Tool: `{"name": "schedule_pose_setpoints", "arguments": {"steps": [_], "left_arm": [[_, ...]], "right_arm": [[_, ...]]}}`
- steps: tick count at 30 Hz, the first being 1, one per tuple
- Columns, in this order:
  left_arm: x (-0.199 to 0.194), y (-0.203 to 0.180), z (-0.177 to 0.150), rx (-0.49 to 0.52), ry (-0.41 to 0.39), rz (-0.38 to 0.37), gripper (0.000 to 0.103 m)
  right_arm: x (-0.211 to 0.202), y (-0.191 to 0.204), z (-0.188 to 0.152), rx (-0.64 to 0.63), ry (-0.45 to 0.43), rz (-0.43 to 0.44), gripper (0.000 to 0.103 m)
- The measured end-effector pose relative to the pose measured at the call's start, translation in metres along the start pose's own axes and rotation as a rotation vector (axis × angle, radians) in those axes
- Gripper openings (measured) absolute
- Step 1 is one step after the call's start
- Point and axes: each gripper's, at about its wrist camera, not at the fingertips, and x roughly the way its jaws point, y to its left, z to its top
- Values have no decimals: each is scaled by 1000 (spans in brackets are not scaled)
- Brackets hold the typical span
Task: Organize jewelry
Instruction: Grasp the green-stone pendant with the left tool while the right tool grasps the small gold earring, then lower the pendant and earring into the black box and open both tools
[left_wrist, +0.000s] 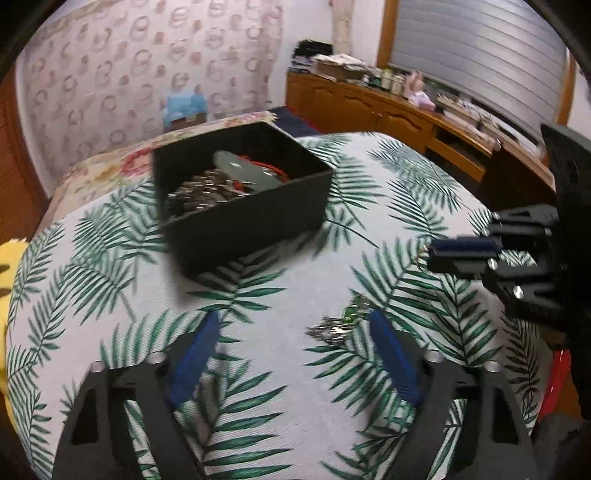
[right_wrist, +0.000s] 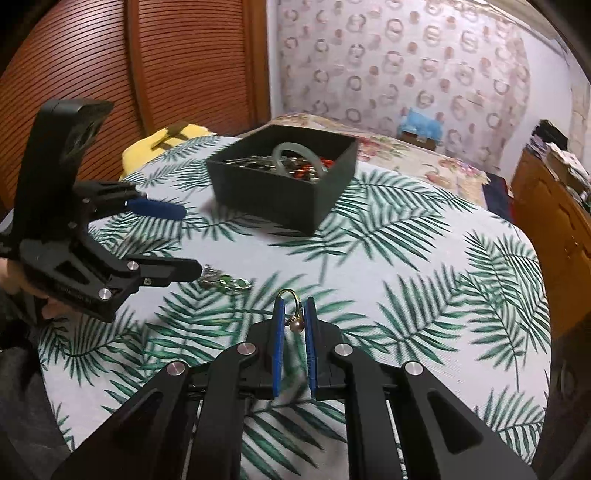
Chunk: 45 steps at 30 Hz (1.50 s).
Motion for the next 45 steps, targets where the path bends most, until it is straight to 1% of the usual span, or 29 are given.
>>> {"name": "schedule_pose_setpoints", "arguments": {"steps": [1,3,5,8,13,15,16,18,24,27,33,35,40,45], "left_arm": [[2,-4,1,13,6,-7,65],[6,-10,2,32,21,-23,47],[11,-16,3,56,35,-38,39],[18,-24,3,93,55,-40,32],[20,-26,3,116,51,-35,29],[21,-25,4,111,43,-27,13],[21,-23,4,101,41,-25,11],[21,-19,5,82,41,-44,11],[12,-9,9,39,7,-45,11],[2,-6,15,28,-23,-41,11],[-21,5,36,10,-102,-21,11],[-27,11,44,3,-127,-8,11],[-37,27,64,-14,-174,25,11],[-40,42,78,-34,-200,43,11]], "right_arm": [[-2,-4,-2,7,0,-3,12],[-2,-7,-4,16,-1,-8,12],[-2,-10,-5,28,-1,-10,12],[-1,-12,-7,36,1,-6,12],[1,-12,-7,38,0,-3,12],[1,-12,-7,37,-1,-3,12],[1,-12,-7,37,-1,-3,12],[2,-11,-5,34,-2,-1,12],[2,-11,4,20,-10,2,12],[0,-11,14,7,-27,4,12],[-3,-9,50,-32,-87,18,12],[1,-9,64,-39,-104,30,12],[18,-10,90,-41,-110,48,12],[38,-11,102,-37,-94,58,12]]}}
